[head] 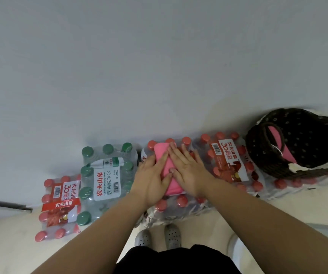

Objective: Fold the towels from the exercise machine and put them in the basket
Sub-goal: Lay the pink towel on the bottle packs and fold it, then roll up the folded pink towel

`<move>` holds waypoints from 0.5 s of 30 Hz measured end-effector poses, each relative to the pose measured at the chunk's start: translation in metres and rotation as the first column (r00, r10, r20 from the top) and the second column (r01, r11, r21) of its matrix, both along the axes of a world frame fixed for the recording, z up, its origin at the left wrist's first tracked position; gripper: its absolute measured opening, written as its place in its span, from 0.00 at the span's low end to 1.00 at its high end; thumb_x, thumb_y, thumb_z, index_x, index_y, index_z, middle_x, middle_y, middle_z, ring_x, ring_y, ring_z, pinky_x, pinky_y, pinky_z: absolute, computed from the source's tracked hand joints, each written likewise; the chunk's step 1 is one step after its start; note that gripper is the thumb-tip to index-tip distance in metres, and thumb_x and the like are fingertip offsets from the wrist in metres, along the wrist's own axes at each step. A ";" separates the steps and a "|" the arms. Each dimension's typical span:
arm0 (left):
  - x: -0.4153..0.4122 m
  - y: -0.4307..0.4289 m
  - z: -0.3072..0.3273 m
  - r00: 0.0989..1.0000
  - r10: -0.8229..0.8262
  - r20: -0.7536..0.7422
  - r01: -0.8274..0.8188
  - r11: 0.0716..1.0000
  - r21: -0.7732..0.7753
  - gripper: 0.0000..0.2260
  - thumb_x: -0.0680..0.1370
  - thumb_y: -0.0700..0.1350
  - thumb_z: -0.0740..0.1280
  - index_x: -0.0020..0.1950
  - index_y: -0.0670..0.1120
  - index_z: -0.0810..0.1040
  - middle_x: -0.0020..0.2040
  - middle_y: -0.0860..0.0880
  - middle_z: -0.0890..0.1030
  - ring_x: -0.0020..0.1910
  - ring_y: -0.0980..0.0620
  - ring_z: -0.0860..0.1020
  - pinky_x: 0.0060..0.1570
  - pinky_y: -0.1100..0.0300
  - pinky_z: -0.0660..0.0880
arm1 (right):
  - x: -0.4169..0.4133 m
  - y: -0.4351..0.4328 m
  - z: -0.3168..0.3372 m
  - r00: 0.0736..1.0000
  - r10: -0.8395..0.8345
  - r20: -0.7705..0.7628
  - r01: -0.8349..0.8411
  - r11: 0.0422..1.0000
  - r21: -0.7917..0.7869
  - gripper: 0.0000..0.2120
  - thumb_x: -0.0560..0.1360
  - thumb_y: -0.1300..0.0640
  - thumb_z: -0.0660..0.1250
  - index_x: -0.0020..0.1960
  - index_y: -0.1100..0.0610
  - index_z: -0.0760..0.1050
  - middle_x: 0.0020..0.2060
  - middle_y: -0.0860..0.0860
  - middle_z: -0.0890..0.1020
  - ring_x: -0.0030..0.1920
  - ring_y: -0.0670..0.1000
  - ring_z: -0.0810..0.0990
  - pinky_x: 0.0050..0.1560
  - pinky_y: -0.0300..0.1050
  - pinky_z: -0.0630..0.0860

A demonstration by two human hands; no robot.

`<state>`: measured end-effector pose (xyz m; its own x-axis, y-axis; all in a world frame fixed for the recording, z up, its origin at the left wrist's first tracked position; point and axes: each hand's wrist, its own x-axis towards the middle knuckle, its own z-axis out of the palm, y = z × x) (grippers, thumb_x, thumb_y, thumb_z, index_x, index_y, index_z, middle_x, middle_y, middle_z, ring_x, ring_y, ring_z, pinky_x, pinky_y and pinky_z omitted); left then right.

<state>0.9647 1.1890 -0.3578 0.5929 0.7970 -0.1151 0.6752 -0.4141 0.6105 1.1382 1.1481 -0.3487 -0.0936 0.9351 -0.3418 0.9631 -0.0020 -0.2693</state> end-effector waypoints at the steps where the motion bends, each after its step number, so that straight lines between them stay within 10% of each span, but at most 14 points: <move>1: 0.001 0.002 0.003 1.000 -0.012 0.017 0.013 1.000 -0.016 0.33 0.77 0.60 0.55 0.81 0.55 0.53 0.72 0.40 0.68 0.68 0.41 0.70 0.69 0.45 0.67 | -0.001 0.001 0.002 1.000 -0.014 -0.009 0.014 1.000 -0.003 0.32 0.76 0.36 0.35 0.76 0.46 0.28 0.76 0.42 0.32 0.79 0.54 0.35 0.77 0.64 0.39; 8: 0.004 0.003 0.014 0.990 0.031 0.134 -0.023 0.998 -0.056 0.31 0.78 0.47 0.67 0.79 0.48 0.61 0.74 0.44 0.66 0.71 0.46 0.67 0.71 0.62 0.61 | -0.011 -0.005 0.003 0.953 -0.188 -0.239 0.212 0.974 0.080 0.28 0.83 0.50 0.50 0.81 0.53 0.47 0.81 0.48 0.49 0.80 0.53 0.46 0.79 0.54 0.44; 15: 0.031 0.000 0.035 0.962 0.131 0.239 -0.104 0.987 -0.123 0.27 0.77 0.44 0.68 0.76 0.51 0.68 0.74 0.48 0.65 0.70 0.50 0.68 0.65 0.67 0.62 | -0.013 -0.012 0.032 0.574 -0.482 -0.662 0.649 0.761 0.009 0.20 0.84 0.59 0.57 0.76 0.57 0.66 0.74 0.54 0.68 0.74 0.51 0.66 0.75 0.43 0.60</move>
